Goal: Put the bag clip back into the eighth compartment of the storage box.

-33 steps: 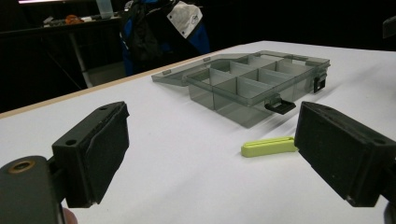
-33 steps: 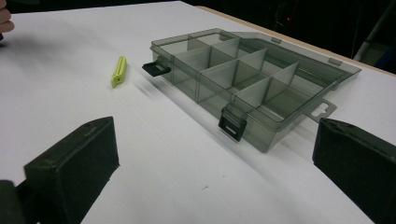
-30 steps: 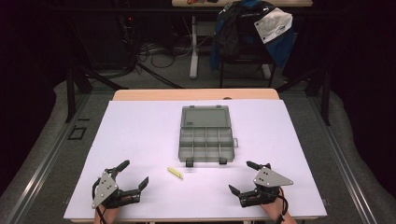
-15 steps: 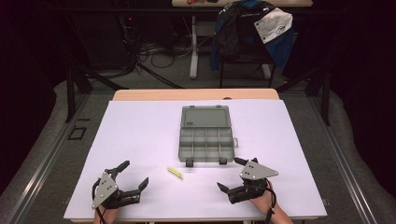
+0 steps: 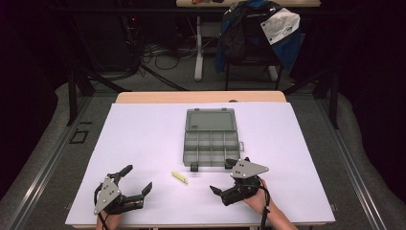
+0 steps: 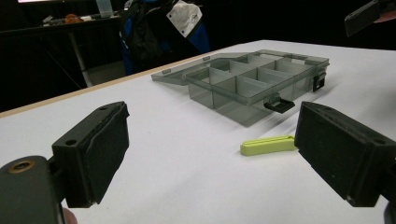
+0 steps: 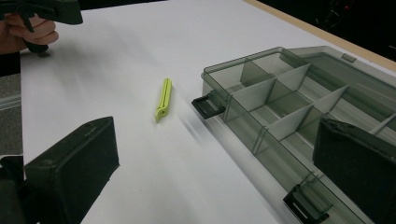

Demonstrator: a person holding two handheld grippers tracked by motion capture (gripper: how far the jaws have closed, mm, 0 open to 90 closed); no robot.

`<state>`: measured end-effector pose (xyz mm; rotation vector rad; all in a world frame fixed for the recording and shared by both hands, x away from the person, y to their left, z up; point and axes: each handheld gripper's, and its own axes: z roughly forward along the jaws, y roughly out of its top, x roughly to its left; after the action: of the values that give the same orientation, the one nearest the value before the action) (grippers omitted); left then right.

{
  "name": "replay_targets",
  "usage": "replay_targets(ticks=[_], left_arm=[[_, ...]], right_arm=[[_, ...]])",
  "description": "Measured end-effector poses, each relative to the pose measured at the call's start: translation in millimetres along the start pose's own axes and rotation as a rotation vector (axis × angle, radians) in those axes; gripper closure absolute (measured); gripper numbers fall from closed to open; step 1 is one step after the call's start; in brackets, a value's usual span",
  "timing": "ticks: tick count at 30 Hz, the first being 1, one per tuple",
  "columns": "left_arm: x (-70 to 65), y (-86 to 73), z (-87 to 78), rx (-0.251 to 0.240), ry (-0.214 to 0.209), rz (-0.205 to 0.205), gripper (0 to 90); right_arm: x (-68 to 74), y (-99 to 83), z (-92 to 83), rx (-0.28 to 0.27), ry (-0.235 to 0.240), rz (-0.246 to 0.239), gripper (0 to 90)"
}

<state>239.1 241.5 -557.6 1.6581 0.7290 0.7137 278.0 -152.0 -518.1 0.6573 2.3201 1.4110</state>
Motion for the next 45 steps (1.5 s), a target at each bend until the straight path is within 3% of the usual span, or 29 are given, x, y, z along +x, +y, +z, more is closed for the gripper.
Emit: replay_targets(ticks=[45], left_arm=[[-0.2,0.1,-0.4,0.007,-0.005,-0.004,10.1]], right_arm=[[12.3,33.2,60.9,0.162,0.122,-0.017,0.0]])
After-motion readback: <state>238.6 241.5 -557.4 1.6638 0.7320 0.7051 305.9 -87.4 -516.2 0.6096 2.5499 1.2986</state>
